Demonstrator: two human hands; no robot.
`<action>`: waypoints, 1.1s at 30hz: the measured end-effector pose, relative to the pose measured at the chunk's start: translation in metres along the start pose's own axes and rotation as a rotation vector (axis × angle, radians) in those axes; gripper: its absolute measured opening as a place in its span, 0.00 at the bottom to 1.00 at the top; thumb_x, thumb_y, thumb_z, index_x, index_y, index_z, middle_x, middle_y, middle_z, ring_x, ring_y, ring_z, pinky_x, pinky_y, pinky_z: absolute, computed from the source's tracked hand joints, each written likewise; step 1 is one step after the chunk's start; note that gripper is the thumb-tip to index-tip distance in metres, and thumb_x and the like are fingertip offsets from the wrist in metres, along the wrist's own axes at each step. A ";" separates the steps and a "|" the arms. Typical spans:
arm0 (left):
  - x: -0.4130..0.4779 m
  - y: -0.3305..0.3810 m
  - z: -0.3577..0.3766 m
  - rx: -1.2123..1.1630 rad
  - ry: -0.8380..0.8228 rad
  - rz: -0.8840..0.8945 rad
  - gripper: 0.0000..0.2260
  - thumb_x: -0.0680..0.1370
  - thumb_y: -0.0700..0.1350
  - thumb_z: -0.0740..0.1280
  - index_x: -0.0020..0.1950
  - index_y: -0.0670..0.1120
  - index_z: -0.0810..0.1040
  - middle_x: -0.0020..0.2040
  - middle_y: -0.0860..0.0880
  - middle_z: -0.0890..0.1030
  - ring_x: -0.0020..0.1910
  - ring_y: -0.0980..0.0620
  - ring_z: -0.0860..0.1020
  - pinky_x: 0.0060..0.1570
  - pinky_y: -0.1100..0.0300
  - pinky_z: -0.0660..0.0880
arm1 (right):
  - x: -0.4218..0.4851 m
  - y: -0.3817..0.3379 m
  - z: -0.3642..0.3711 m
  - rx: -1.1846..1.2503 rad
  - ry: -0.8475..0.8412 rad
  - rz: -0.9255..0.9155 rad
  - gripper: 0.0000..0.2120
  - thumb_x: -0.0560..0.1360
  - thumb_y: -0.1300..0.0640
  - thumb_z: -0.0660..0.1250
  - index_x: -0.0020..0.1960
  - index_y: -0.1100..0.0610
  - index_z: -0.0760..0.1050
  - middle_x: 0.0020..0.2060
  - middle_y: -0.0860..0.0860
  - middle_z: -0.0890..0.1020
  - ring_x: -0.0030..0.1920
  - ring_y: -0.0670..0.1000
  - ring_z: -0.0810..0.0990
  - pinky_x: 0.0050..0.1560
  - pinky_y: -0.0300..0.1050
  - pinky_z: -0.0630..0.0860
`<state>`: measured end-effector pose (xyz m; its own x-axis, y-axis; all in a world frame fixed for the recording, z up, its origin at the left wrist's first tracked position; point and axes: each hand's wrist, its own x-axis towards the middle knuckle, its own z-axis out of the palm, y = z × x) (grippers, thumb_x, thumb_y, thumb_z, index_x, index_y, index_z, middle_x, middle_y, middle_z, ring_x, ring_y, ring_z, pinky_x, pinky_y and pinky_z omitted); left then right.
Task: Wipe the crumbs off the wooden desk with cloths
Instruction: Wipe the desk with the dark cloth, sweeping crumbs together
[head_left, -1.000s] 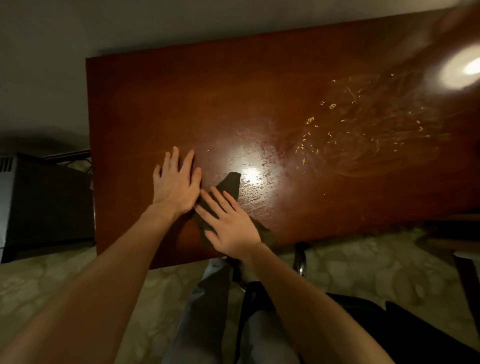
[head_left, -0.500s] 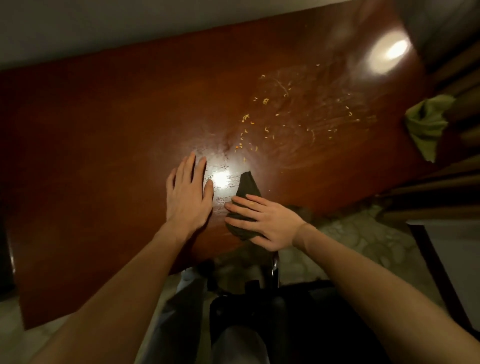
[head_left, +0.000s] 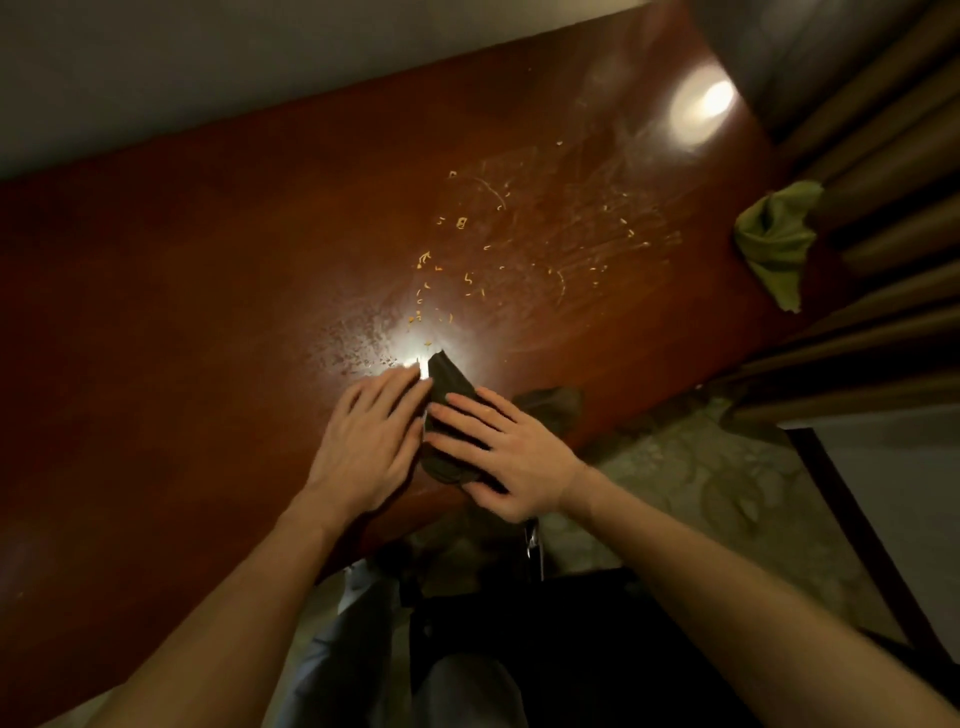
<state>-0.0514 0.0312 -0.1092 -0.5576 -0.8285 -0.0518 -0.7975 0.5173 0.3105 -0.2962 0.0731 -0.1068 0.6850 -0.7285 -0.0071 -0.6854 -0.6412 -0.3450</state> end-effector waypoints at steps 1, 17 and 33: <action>0.003 0.004 -0.001 0.000 -0.011 0.082 0.23 0.85 0.52 0.55 0.78 0.46 0.72 0.77 0.47 0.72 0.74 0.46 0.70 0.73 0.48 0.65 | -0.009 -0.015 0.005 0.072 0.153 0.183 0.34 0.77 0.49 0.69 0.81 0.56 0.65 0.80 0.57 0.65 0.81 0.58 0.61 0.80 0.62 0.58; 0.055 0.034 -0.007 -0.332 -0.183 0.022 0.16 0.81 0.44 0.62 0.67 0.47 0.80 0.66 0.51 0.81 0.66 0.50 0.77 0.65 0.48 0.77 | 0.073 -0.019 0.023 0.160 0.353 1.665 0.40 0.84 0.42 0.50 0.82 0.71 0.46 0.82 0.68 0.46 0.83 0.65 0.42 0.82 0.61 0.47; 0.044 0.021 -0.021 -0.152 -0.017 -0.078 0.19 0.81 0.45 0.61 0.71 0.46 0.77 0.76 0.46 0.73 0.75 0.45 0.71 0.73 0.41 0.70 | 0.034 -0.049 0.032 0.016 0.205 1.520 0.38 0.84 0.43 0.48 0.81 0.71 0.50 0.81 0.68 0.52 0.83 0.65 0.49 0.82 0.62 0.53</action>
<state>-0.0875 0.0011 -0.0847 -0.4998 -0.8607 -0.0970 -0.7953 0.4117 0.4449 -0.2314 0.0870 -0.1198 -0.6848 -0.6925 -0.2267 -0.6805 0.7191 -0.1409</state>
